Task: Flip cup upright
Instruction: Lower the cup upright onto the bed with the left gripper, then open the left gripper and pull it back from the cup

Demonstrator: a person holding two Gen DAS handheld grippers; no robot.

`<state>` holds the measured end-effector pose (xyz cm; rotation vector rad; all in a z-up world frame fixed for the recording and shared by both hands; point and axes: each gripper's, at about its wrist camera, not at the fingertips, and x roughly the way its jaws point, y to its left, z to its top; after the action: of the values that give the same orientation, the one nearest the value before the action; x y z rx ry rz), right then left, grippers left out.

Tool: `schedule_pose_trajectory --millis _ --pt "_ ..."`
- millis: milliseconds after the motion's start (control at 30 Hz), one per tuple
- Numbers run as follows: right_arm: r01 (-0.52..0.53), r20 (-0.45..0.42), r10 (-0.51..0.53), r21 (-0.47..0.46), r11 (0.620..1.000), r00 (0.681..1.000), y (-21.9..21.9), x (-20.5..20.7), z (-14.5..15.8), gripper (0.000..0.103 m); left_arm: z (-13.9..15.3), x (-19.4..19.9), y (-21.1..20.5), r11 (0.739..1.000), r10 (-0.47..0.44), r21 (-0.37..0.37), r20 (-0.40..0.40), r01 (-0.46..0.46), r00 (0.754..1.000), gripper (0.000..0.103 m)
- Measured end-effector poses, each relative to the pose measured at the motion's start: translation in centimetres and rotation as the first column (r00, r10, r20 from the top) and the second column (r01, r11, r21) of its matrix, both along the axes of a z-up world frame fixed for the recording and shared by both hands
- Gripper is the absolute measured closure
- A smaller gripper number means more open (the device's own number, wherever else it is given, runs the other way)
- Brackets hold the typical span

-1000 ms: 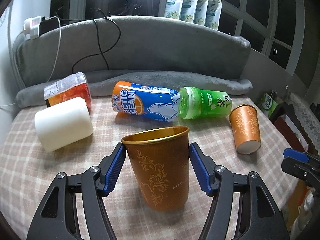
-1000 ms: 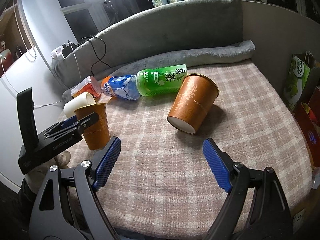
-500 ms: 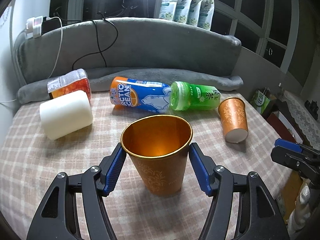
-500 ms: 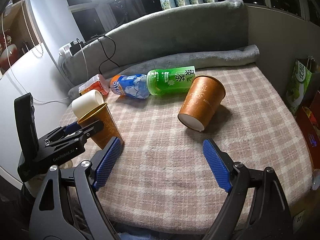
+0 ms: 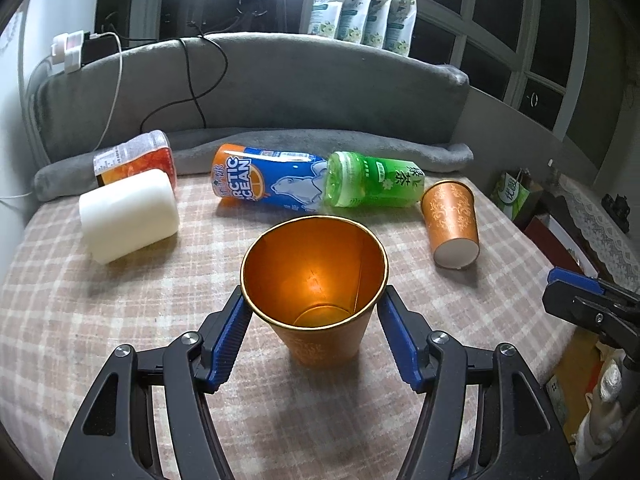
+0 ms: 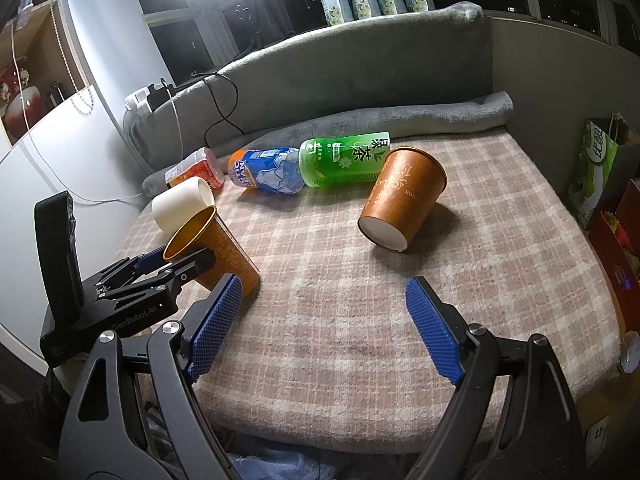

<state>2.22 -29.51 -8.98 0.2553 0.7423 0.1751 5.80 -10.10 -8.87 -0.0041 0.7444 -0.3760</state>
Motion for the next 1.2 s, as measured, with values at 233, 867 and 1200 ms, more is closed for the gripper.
schedule_pose_trajectory --millis 233,867,1200 --pt "-0.001 0.009 0.001 0.001 1.0 1.0 0.1 -0.6 0.2 0.016 0.0 -0.5 -0.2 1.0 -0.025 -0.005 -0.008 0.025 1.0 0.037" --pt "0.0 0.068 0.003 -0.033 0.999 0.998 0.9 -1.0 1.4 0.016 0.8 -2.6 1.0 0.998 -0.063 -0.02 -0.028 0.063 0.998 0.025" --pt "0.051 0.189 -0.02 -0.159 0.986 0.982 3.0 -0.6 3.3 0.01 4.6 -6.8 5.0 0.998 0.068 -0.015 0.188 -0.067 0.98 0.024"
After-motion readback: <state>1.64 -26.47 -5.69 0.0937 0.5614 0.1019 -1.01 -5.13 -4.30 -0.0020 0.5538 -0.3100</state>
